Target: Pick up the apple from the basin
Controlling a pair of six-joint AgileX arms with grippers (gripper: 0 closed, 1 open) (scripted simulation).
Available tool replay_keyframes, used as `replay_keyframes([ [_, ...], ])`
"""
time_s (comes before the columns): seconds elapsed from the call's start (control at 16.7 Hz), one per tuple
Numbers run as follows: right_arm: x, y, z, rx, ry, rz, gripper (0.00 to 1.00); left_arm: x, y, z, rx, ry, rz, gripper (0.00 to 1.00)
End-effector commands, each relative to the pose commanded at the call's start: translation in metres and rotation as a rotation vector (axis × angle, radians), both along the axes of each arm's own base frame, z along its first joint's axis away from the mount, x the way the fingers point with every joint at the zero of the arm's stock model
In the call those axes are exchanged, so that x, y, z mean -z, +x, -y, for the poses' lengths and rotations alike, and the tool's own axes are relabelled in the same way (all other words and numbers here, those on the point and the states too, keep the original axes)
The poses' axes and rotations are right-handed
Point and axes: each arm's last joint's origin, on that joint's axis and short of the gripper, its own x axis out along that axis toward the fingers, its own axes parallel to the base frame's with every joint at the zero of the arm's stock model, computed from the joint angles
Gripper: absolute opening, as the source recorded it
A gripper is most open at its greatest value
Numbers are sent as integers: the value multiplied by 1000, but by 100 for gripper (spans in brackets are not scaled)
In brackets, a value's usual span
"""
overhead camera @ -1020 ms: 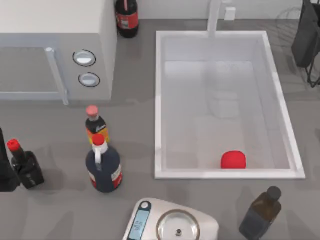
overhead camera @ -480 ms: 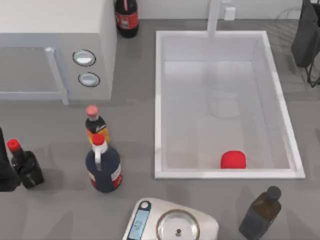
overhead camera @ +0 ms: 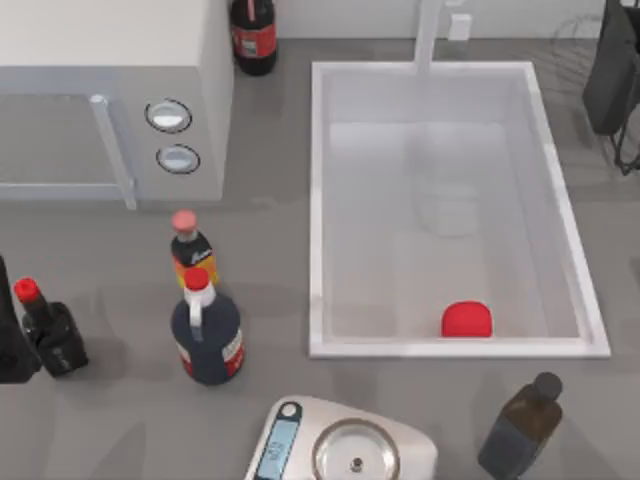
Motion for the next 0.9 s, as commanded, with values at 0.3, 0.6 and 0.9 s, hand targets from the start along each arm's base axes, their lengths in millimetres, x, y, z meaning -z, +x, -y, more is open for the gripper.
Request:
replay_keyframes([
  [0.3, -46, 24, -13, -69, 69, -274, 100, 0, 0, 0, 0, 0, 0, 100],
  [0.6, -77, 91, -46, -112, 106, -684, 100, 0, 0, 0, 0, 0, 0, 100],
  [0.9, -57, 173, -102, -89, 73, -1101, 100, 0, 0, 0, 0, 0, 0, 100],
])
